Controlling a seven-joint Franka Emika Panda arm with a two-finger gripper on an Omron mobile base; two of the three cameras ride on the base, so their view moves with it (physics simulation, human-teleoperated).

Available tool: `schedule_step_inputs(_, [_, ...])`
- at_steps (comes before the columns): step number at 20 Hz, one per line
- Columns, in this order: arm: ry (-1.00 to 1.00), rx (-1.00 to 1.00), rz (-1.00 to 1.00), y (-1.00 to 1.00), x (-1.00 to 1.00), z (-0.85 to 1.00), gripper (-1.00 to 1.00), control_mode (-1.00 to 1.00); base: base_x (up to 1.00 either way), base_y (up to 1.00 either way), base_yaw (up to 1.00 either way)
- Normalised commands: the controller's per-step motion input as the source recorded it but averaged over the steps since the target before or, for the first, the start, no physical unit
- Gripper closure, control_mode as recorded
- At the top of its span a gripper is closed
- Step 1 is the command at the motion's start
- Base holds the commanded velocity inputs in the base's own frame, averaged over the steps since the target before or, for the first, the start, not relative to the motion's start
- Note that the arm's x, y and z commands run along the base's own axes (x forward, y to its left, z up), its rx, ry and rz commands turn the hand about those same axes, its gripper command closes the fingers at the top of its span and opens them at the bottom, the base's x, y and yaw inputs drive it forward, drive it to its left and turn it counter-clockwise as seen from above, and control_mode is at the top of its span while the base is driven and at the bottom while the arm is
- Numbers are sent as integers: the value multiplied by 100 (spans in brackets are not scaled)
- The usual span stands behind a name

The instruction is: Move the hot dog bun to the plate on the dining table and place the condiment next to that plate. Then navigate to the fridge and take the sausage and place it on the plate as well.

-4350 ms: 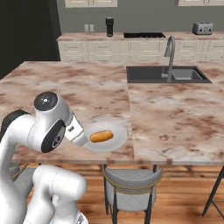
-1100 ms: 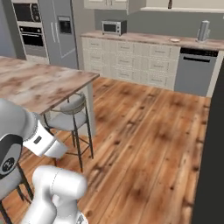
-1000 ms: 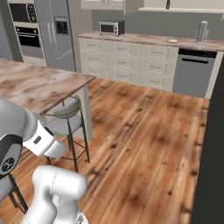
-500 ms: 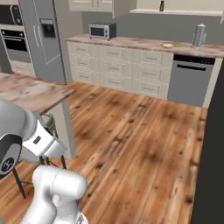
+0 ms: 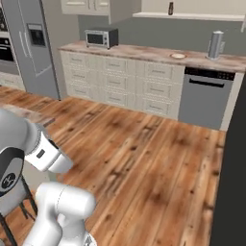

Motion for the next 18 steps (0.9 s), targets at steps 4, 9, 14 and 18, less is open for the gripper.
schedule_step_inputs(4, [0, 0, 0, 0, 0, 0, -100, 100, 100, -9, 0])
schedule_step_inputs(9, [0, 0, 0, 0, 0, 0, -100, 100, 100, -4, 0])
schedule_step_inputs(14, [0, 0, 0, 0, 0, 0, -100, 100, 100, 0, 0])
schedule_step_inputs(18, [0, 0, 0, 0, 0, 0, -100, 100, 100, 2, -1])
